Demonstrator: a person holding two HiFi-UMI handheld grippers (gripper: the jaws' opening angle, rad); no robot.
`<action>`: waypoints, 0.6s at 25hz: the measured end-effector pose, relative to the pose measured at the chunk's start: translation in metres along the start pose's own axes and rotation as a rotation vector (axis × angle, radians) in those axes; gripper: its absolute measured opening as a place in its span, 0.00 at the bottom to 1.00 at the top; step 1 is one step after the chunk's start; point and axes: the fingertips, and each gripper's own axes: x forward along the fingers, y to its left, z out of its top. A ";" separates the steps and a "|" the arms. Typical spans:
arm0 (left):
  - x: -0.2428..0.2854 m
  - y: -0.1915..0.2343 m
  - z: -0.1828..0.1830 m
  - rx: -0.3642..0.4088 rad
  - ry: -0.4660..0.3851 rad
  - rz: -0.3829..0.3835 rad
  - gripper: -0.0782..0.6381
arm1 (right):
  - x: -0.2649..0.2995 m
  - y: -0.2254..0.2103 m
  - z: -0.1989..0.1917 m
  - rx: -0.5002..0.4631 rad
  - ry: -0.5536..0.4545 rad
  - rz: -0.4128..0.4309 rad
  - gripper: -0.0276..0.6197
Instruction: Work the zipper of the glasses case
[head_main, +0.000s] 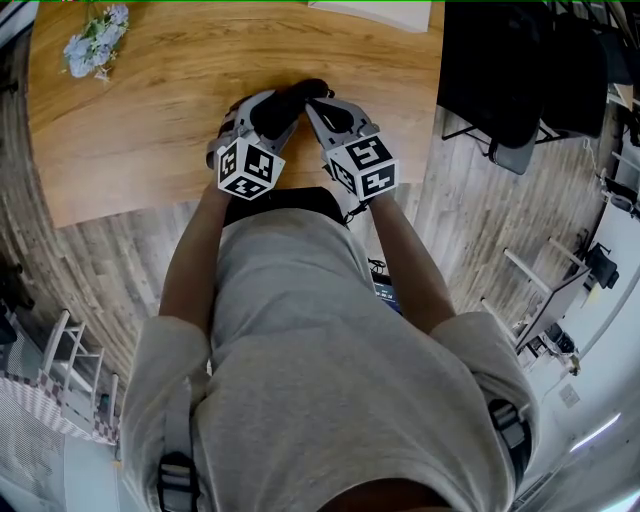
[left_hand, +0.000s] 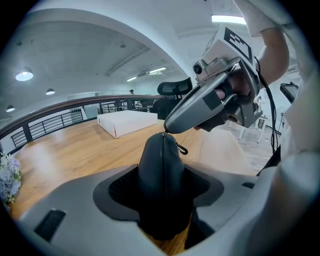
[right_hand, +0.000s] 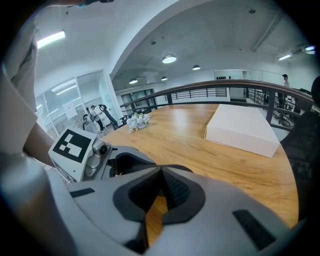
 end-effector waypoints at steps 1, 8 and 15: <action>0.000 0.000 0.000 -0.002 0.001 -0.002 0.50 | 0.000 0.001 0.000 0.000 -0.001 0.002 0.08; 0.001 0.001 0.000 -0.010 0.007 -0.007 0.50 | 0.003 0.010 0.001 -0.015 -0.001 0.022 0.08; 0.000 0.001 -0.001 0.001 0.018 -0.008 0.50 | 0.005 0.018 0.002 -0.029 0.001 0.056 0.08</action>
